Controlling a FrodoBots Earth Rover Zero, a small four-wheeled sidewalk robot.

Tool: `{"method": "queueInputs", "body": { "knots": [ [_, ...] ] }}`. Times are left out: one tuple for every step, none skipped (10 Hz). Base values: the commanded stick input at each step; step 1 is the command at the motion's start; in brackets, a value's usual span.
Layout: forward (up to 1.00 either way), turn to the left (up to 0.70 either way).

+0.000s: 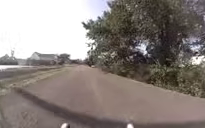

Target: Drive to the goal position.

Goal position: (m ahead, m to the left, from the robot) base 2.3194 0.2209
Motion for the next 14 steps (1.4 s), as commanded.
{"method": "queueInputs", "body": {
  "knots": [
    [0.70, 0.00],
    [0.70, 0.00],
    [0.70, 0.00],
    [0.70, 0.00],
    [0.70, 0.13],
    [0.70, 0.29],
    [0.70, 0.33],
    [0.70, 0.35],
    [0.70, 0.35],
    [0.70, 0.35],
    [0.70, 0.21],
    [0.70, 0.02],
    [0.70, 0.00],
    [0.70, 0.00]
  ]
}}
